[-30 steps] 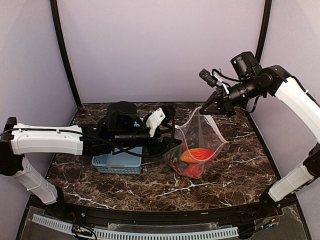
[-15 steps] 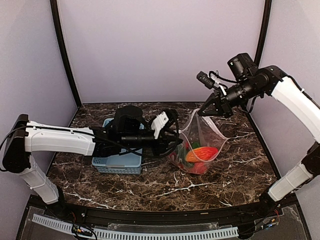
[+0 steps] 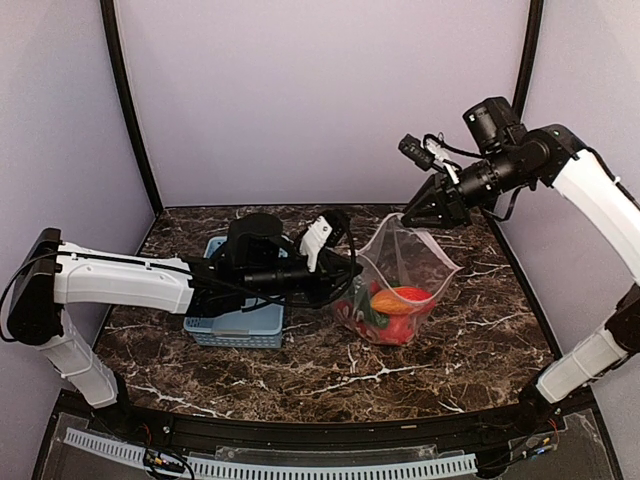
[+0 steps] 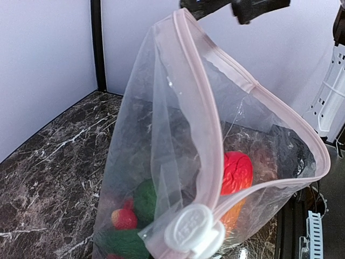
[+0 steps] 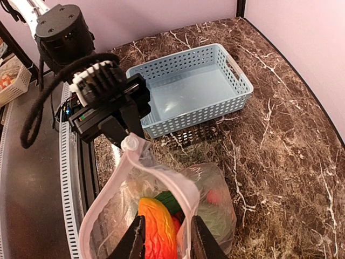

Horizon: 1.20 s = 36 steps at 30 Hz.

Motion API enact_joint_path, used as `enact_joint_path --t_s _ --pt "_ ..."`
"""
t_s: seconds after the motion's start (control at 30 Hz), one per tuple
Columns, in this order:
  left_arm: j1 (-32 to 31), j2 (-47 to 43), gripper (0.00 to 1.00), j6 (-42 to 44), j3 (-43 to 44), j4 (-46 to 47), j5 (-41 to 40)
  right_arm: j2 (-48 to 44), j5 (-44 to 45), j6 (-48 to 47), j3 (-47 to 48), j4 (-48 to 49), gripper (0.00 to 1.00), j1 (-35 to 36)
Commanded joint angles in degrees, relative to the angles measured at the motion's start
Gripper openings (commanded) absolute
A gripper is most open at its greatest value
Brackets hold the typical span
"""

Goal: Place the food in the zip-top bag and seal the zipper
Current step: Pass from the right arm to the left, then pass from the left arm to the right

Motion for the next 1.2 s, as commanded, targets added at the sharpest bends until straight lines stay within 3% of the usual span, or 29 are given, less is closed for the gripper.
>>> enact_joint_path --t_s 0.0,0.2,0.47,0.7,1.03,1.17 --pt "0.5 0.4 0.01 -3.8 -0.5 1.9 -4.7 -4.4 -0.7 -0.2 0.1 -0.6 0.28 1.2" --pt "0.8 1.0 0.01 -6.4 -0.4 2.5 -6.2 -8.3 -4.3 -3.5 -3.2 -2.4 0.29 2.8" --pt "1.2 0.8 0.01 -7.6 -0.1 2.7 -7.8 -9.8 3.7 -8.7 -13.8 -4.0 0.38 8.9" --pt "1.2 0.2 0.01 -8.0 -0.3 2.5 -7.9 -9.4 8.3 -8.6 -16.1 -2.7 0.41 11.5" --pt "1.3 -1.1 0.01 -8.1 -0.6 1.3 -7.8 -7.2 12.5 -8.9 -16.3 -1.7 0.35 14.0" --pt "1.2 -1.8 0.01 -8.1 -1.0 1.2 -7.9 -7.0 14.1 -9.0 -15.8 -1.0 0.26 14.2"
